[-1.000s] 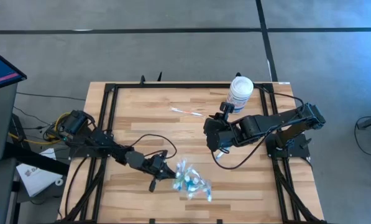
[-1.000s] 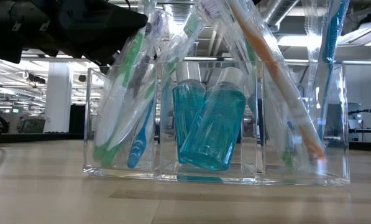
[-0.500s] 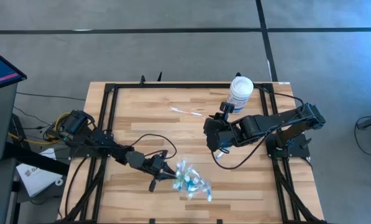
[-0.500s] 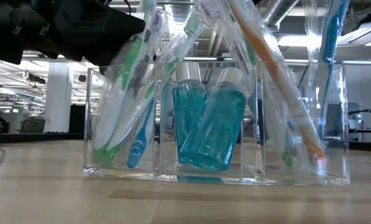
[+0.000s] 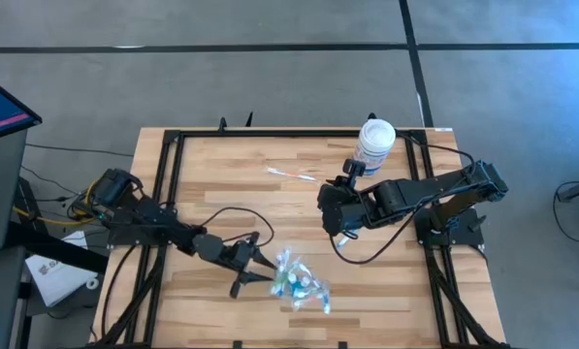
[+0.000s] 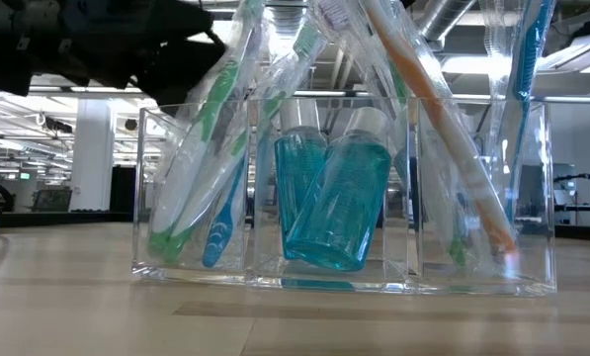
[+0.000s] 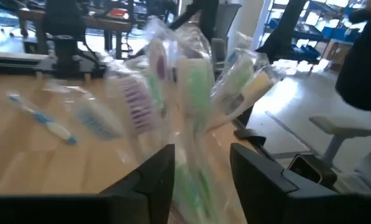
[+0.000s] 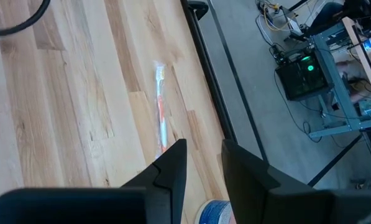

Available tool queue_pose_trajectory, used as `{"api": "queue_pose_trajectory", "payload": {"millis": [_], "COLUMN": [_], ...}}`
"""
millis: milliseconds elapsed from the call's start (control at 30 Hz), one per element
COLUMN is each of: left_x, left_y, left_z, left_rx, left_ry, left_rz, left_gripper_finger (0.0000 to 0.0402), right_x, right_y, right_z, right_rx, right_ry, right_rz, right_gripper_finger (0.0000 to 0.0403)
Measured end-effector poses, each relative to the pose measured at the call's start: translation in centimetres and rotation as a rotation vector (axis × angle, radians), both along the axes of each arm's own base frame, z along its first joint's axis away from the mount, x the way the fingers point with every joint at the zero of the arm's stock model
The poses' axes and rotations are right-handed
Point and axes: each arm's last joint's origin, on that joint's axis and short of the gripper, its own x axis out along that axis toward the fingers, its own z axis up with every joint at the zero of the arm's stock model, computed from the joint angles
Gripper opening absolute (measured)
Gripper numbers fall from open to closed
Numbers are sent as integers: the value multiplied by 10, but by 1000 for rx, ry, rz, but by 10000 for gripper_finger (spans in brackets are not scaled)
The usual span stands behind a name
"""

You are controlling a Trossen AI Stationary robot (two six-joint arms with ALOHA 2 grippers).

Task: Pick & Place toothbrushing station
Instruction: Put the orange toothbrush into the transparent organizer

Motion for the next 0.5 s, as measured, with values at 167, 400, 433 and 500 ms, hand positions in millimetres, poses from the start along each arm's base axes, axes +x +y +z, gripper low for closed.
{"api": "queue_pose_trajectory", "payload": {"millis": [167,400,433,500], "left_x": [-18,-36,-36,-34], "left_y": [12,40,46,58], "left_z": [11,14,15,15], "left_rx": [39,198,208,210], "left_ry": [-43,27,44,72], "left_rz": [93,401,432,488], "left_gripper_finger": [156,137,135,132], "right_x": [0,1,1,2], "right_y": [0,-1,-2,-3], "right_z": [0,0,0,0], "right_rx": [1,2,4,12], "right_ry": [-2,-6,-10,-10], "right_rz": [0,-4,-7,-6], "right_gripper_finger": [91,91,91,91]}}
